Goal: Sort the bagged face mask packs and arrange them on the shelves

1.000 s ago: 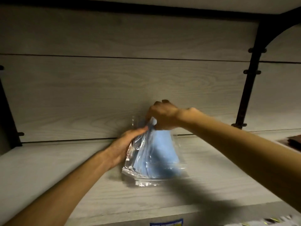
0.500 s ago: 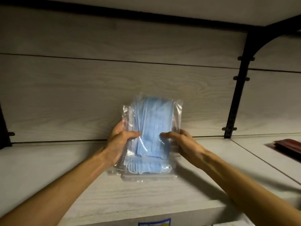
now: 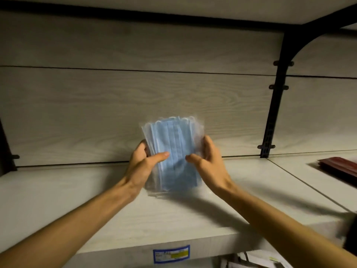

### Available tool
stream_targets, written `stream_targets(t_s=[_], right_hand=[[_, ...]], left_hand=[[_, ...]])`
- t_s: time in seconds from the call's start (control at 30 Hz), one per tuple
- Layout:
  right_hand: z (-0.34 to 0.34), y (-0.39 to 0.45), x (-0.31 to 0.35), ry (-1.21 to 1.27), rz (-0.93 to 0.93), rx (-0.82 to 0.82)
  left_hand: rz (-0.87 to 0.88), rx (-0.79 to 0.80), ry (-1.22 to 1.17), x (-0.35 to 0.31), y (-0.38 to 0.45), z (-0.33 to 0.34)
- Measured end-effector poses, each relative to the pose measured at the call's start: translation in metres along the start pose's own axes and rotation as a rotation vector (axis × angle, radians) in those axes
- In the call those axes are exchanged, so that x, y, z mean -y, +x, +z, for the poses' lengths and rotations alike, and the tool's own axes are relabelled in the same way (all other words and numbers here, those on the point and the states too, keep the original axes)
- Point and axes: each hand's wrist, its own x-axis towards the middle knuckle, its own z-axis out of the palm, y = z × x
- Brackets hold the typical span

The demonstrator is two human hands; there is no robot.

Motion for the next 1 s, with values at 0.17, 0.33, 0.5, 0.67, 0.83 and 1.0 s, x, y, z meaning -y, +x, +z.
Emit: stream_targets(t_s=[0.17,0.33,0.5,0.67,0.83,1.0], right_hand=[[0.003,0.008,0.01,0.116,-0.07,-0.013],[-0.006,-0.006,-0.008,0.01,0.065,0.048],[-0.016,-0.002,-0.013,0.134,0.354,-0.038],[0.003,0.001,-0.009,0.463,0.434,0.034],[-0.017,0.013,-0.007,0.272,0.305,-0.085],[-0.054,0.024,-0.008,0.079,0.254,-0.086]], left_hand=[[0.061,-0.036,-0.038,-0.018,0.008,0.013],[-0.085,-0.12,-0.1,-0.012,0.002,0.02],[-0.217,-0.303,-0.517,-0.033,0.016,0.017],[-0.247,-0.287,-0.758,-0.035,0.012,0.028],[-0.235,-0.172,-0.64,-0.022,0.005,0.013],[-0.23,-0.086,-0.205,-0.009,0.007,-0.024]])
